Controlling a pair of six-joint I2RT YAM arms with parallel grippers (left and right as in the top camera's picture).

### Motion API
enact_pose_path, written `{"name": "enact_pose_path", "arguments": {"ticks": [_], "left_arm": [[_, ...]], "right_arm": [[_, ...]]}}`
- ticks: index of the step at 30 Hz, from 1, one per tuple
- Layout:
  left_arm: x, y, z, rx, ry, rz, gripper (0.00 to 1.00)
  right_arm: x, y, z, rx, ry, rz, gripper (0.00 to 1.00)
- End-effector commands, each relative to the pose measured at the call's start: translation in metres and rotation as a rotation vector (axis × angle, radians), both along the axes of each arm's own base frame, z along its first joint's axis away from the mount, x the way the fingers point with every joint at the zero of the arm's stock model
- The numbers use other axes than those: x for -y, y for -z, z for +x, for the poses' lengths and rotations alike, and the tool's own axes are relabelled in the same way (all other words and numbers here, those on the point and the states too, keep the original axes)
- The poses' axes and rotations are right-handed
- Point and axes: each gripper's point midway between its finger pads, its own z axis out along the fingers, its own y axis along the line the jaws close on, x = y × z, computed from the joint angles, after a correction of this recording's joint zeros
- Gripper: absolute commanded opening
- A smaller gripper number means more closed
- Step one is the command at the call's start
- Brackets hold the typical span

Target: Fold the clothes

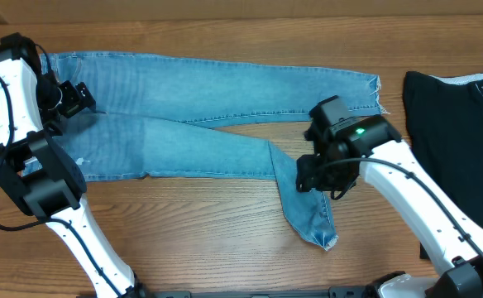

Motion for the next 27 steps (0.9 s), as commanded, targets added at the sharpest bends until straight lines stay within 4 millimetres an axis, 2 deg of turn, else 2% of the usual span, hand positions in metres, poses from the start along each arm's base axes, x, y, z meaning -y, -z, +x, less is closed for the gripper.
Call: {"name": "enact_pose_path", "arguments": {"ticks": [1, 2, 4, 6, 9, 11, 17, 19, 20, 27], "left_arm": [[0.001, -0.017, 0.003, 0.041, -0.013, 0.007, 1.00], [0.001, -0.017, 0.003, 0.041, -0.013, 0.007, 1.00], [0.001, -0.017, 0.003, 0.041, -0.013, 0.007, 1.00], [0.001, -0.017, 0.003, 0.040, -0.013, 0.006, 1.00], [0.001, -0.017, 0.003, 0.041, -0.013, 0.007, 1.00], [0.001, -0.017, 0.003, 0.040, -0.013, 0.006, 1.00], [0.001, -0.017, 0.003, 0.040, -0.013, 0.006, 1.00], [0.001, -0.017, 0.003, 0.041, -0.012, 0.007, 1.00], [0.001, -0.017, 0.003, 0.041, -0.013, 0.007, 1.00], [0.001, -0.017, 0.003, 0.041, -0.013, 0.007, 1.00]], "right_arm": [[0.022, -0.006, 0.017, 0.056, 0.075, -0.048, 0.57], [0.033, -0.004, 0.021, 0.059, 0.121, -0.077, 0.57], [0.047, 0.007, 0.026, 0.058, 0.168, -0.086, 0.52], [0.060, 0.025, 0.023, 0.036, 0.212, -0.092, 0.44], [0.071, 0.050, 0.015, 0.010, 0.250, -0.093, 0.41], [0.066, 0.064, 0.008, -0.006, 0.242, -0.057, 0.41], [0.067, 0.092, 0.003, 0.017, 0.243, -0.050, 0.42], [0.058, 0.100, 0.002, 0.034, 0.205, 0.009, 0.42], [0.052, 0.103, 0.001, 0.040, 0.185, 0.043, 0.43], [0.053, 0.113, -0.005, 0.039, 0.178, 0.041, 0.46]]}}
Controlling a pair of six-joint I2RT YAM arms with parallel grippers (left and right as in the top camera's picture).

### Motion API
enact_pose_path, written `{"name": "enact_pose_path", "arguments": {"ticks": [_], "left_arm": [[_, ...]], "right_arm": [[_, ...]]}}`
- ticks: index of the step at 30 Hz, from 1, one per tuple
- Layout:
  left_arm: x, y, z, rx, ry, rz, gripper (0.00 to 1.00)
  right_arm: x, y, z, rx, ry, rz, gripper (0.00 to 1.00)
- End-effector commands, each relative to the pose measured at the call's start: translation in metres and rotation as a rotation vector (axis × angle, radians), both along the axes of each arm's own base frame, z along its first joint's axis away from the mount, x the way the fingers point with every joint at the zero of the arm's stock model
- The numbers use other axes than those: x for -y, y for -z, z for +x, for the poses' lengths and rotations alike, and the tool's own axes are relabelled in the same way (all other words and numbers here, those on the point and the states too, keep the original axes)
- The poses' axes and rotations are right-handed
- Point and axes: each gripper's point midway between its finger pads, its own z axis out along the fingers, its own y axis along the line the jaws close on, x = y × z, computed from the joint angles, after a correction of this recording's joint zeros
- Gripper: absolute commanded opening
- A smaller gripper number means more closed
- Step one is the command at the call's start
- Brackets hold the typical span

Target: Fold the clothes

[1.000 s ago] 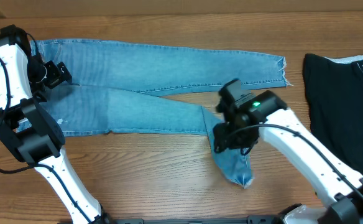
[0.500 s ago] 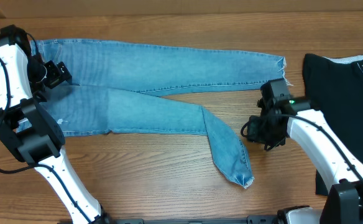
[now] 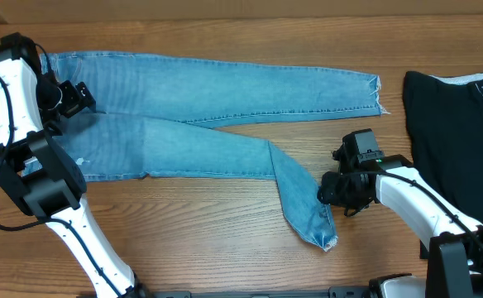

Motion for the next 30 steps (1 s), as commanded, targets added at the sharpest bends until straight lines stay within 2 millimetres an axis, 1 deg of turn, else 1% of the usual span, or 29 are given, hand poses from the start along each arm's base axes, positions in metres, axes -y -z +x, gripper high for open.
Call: {"name": "enact_pose_path", "arguments": {"ticks": [1, 2, 4, 5, 6, 9, 10, 11, 12, 13, 14, 16, 17, 18, 19, 20, 21, 22, 23, 24, 26, 28, 30], "left_arm": [[0.001, -0.017, 0.002, 0.039, -0.012, 0.006, 1.00], [0.001, -0.017, 0.002, 0.039, -0.012, 0.006, 1.00], [0.001, -0.017, 0.002, 0.039, -0.012, 0.006, 1.00], [0.001, -0.017, 0.002, 0.039, -0.012, 0.006, 1.00], [0.001, -0.017, 0.002, 0.039, -0.012, 0.006, 1.00], [0.001, -0.017, 0.003, 0.039, -0.012, 0.005, 1.00], [0.001, -0.017, 0.003, 0.039, -0.012, 0.006, 1.00], [0.001, -0.017, 0.003, 0.039, -0.013, 0.005, 1.00], [0.001, -0.017, 0.003, 0.039, -0.013, 0.006, 1.00], [0.001, -0.017, 0.003, 0.039, -0.013, 0.006, 1.00], [0.001, -0.017, 0.002, 0.039, -0.012, 0.006, 1.00], [0.001, -0.017, 0.002, 0.039, -0.013, 0.006, 1.00], [0.001, -0.017, 0.002, 0.038, -0.013, 0.006, 1.00], [0.001, -0.017, 0.002, 0.038, -0.013, 0.006, 1.00], [0.001, -0.017, 0.002, 0.037, -0.012, 0.006, 1.00], [0.001, -0.017, 0.002, 0.038, -0.012, 0.006, 1.00], [0.001, -0.017, 0.002, 0.038, -0.012, 0.007, 1.00], [0.001, -0.017, 0.002, 0.038, -0.013, 0.006, 1.00], [0.001, -0.017, 0.002, 0.039, -0.012, 0.006, 1.00], [0.001, -0.017, 0.002, 0.038, -0.012, 0.006, 1.00], [0.001, -0.017, 0.002, 0.039, -0.012, 0.006, 1.00], [0.001, -0.017, 0.002, 0.038, -0.012, 0.006, 1.00], [0.001, -0.017, 0.002, 0.038, -0.012, 0.006, 1.00]], "right_arm": [[-0.001, 0.007, -0.004, 0.011, -0.013, 0.011, 0.46], [-0.001, 0.009, -0.005, 0.015, -0.013, 0.012, 0.45], [0.000, 0.010, -0.004, 0.020, -0.011, 0.004, 0.32], [0.005, 0.012, -0.003, 0.024, 0.000, -0.024, 0.22], [0.010, 0.014, -0.003, 0.028, 0.006, -0.051, 0.19], [0.021, 0.024, -0.004, 0.008, 0.042, -0.118, 0.19], [0.030, 0.027, 0.001, 0.022, 0.069, -0.173, 0.19], [0.040, 0.025, 0.010, 0.049, 0.108, -0.228, 0.19], [0.046, 0.023, 0.017, 0.073, 0.128, -0.260, 0.19], [0.053, 0.017, 0.028, 0.109, 0.153, -0.301, 0.19], [0.058, 0.007, 0.047, 0.172, 0.170, -0.333, 0.19], [0.064, -0.008, 0.072, 0.259, 0.198, -0.368, 0.20], [0.061, -0.013, 0.079, 0.281, 0.190, -0.351, 0.25], [0.053, -0.018, 0.083, 0.285, 0.155, -0.312, 0.29], [0.040, -0.025, 0.086, 0.273, 0.109, -0.248, 0.35], [0.022, -0.041, 0.087, 0.253, 0.023, -0.167, 0.41], [0.014, -0.055, 0.088, 0.241, -0.028, -0.130, 0.42], [0.005, -0.078, 0.088, 0.224, -0.101, -0.092, 0.43], [0.001, -0.083, 0.086, 0.218, -0.124, -0.073, 0.42], [-0.002, -0.083, 0.083, 0.208, -0.143, -0.052, 0.40], [-0.002, -0.070, 0.071, 0.163, -0.147, -0.047, 0.34], [-0.004, -0.049, 0.059, 0.121, -0.152, -0.030, 0.34], [-0.010, -0.035, 0.048, 0.091, -0.158, 0.013, 0.34]]}}
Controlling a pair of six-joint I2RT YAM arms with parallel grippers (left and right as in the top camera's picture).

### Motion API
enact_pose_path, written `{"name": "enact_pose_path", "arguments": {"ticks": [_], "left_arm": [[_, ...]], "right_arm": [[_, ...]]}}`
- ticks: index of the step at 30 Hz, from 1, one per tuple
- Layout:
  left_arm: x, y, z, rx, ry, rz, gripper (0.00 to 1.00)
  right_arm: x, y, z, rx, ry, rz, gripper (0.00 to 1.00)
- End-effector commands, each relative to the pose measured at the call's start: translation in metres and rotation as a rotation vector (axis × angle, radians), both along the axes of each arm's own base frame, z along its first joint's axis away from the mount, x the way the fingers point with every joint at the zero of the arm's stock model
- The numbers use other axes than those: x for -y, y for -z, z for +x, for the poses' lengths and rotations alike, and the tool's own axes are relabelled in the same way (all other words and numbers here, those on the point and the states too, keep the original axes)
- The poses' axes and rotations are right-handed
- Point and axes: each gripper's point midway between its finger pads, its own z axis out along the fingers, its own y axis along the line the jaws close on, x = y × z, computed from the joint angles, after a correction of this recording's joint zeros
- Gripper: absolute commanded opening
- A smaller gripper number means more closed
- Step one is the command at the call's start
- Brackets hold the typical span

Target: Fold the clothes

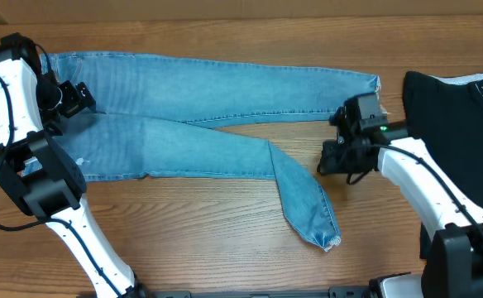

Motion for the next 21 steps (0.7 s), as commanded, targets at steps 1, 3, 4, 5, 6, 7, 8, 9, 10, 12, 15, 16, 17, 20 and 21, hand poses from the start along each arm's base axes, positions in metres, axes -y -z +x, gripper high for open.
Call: {"name": "enact_pose_path", "arguments": {"ticks": [1, 3, 4, 5, 6, 7, 8, 9, 10, 12, 15, 16, 17, 20, 21], "left_arm": [[0.001, -0.017, 0.002, 0.039, -0.012, 0.006, 1.00], [0.001, -0.017, 0.002, 0.038, -0.013, 0.006, 1.00], [0.001, -0.017, 0.002, 0.039, -0.012, 0.006, 1.00], [0.001, -0.017, 0.002, 0.039, -0.012, 0.006, 1.00], [0.001, -0.017, 0.002, 0.039, -0.012, 0.006, 1.00], [0.001, -0.017, 0.002, 0.039, -0.012, 0.006, 1.00], [0.001, -0.017, 0.002, 0.039, -0.012, 0.006, 1.00], [0.001, -0.017, 0.002, 0.039, -0.012, 0.006, 1.00], [0.001, -0.017, 0.002, 0.039, -0.012, 0.006, 1.00], [0.001, -0.017, 0.002, 0.039, -0.012, 0.006, 1.00], [0.001, -0.017, 0.002, 0.039, -0.012, 0.006, 1.00], [0.001, -0.017, 0.002, 0.039, -0.012, 0.006, 1.00], [0.001, -0.017, 0.002, 0.039, -0.012, 0.006, 1.00], [0.001, -0.017, 0.002, 0.038, -0.012, 0.006, 1.00], [0.001, -0.017, 0.002, 0.038, -0.012, 0.006, 1.00]], "right_arm": [[-0.012, 0.022, -0.021, -0.073, -0.031, 0.088, 0.34], [-0.015, 0.028, -0.028, -0.103, -0.033, 0.106, 0.34], [-0.015, 0.031, -0.030, -0.114, -0.036, 0.104, 0.36], [-0.015, 0.033, -0.032, -0.121, -0.036, 0.103, 0.39], [-0.015, 0.036, -0.034, -0.131, -0.036, 0.101, 0.44], [-0.015, 0.039, -0.036, -0.140, -0.036, 0.099, 0.53], [-0.014, 0.042, -0.037, -0.146, -0.035, 0.098, 0.60], [-0.015, 0.046, -0.039, -0.150, -0.037, 0.098, 0.63], [-0.016, 0.050, -0.040, -0.151, -0.042, 0.098, 0.63], [-0.023, 0.054, -0.042, -0.148, -0.060, 0.118, 0.63], [-0.032, 0.065, -0.048, -0.150, -0.094, 0.119, 0.60], [-0.034, 0.067, -0.049, -0.153, -0.105, 0.113, 0.51], [-0.035, 0.069, -0.049, -0.151, -0.109, 0.107, 0.41], [-0.026, 0.072, -0.048, -0.149, -0.101, 0.059, 0.26], [-0.021, 0.073, -0.047, -0.142, -0.096, 0.029, 0.19]]}}
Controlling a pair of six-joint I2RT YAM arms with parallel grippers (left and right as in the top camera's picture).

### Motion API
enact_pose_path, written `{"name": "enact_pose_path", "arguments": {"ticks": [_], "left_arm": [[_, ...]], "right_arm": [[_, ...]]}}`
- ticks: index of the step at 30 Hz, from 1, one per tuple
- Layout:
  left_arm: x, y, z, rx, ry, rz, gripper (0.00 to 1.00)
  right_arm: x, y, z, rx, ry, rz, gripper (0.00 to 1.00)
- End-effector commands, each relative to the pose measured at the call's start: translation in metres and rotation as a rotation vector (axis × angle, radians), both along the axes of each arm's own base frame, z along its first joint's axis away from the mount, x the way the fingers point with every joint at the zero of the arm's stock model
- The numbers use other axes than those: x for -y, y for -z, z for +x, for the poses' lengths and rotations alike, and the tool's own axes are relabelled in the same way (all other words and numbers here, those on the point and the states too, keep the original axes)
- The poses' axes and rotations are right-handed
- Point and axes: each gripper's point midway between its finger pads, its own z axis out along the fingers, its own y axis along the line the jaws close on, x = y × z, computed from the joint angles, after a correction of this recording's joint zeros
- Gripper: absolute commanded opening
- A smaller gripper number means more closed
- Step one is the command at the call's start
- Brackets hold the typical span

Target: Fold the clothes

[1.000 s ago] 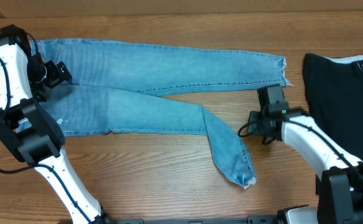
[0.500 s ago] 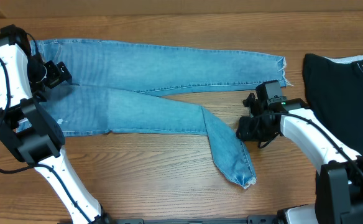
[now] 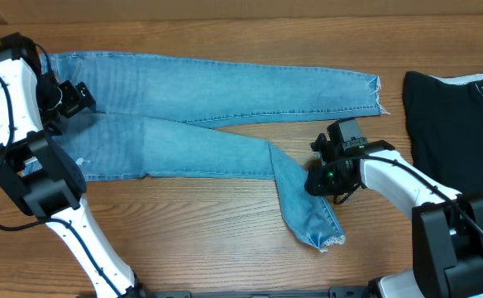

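Light blue jeans lie flat across the wooden table, waist at the left. The upper leg runs straight to the right. The lower leg bends down toward the front edge, ending in a frayed hem. My left gripper rests at the waist end of the jeans; its jaws are too small to read. My right gripper points down-left and touches the right edge of the bent lower leg, and whether it pinches the cloth does not show.
A black garment lies at the right edge of the table, just right of the right arm. Bare wood table shows in front of the jeans. The arm bases stand at the front left and front right.
My right gripper has moved from beside the upper leg's hem down and left to the edge of the bent lower leg. The hem end of that leg has shifted slightly. The left arm is unchanged.
My right gripper was first on the bend of the lower leg. Then it was off the cloth to the right, near the hem. Then it was higher, by the upper leg's end. Now it is back at the bent leg's edge. The left gripper stayed at the waist.
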Motion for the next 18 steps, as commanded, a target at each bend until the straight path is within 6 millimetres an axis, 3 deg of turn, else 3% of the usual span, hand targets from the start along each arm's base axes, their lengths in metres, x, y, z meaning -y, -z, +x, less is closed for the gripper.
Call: {"name": "enact_pose_path", "arguments": {"ticks": [1, 2, 5, 7, 12, 16, 17, 18], "left_arm": [[0.001, -0.017, 0.002, 0.038, -0.012, 0.006, 1.00], [0.001, -0.017, 0.002, 0.038, -0.012, 0.006, 1.00], [0.001, -0.017, 0.002, 0.038, -0.012, 0.006, 1.00], [0.001, -0.017, 0.002, 0.037, -0.012, 0.006, 1.00], [0.000, -0.017, 0.002, 0.037, -0.012, 0.009, 1.00], [0.000, -0.017, 0.002, 0.037, -0.012, 0.009, 1.00], [0.000, -0.017, 0.002, 0.037, -0.011, 0.009, 1.00], [0.000, -0.017, 0.002, 0.037, -0.009, 0.010, 1.00]], "right_arm": [[0.014, 0.014, -0.005, -0.015, -0.004, -0.092, 0.10], [0.014, 0.011, 0.000, -0.001, -0.002, -0.098, 0.04], [0.009, -0.019, 0.037, 0.083, 0.010, -0.101, 0.04], [0.024, -0.049, 0.072, 0.178, 0.040, -0.200, 0.04], [0.051, -0.097, 0.126, 0.374, 0.035, -0.326, 0.04], [0.068, -0.091, 0.149, 0.423, 0.065, -0.335, 0.04], [0.071, -0.086, 0.151, 0.415, 0.070, -0.337, 0.07], [0.072, -0.080, 0.152, 0.406, 0.072, -0.340, 0.20]]}}
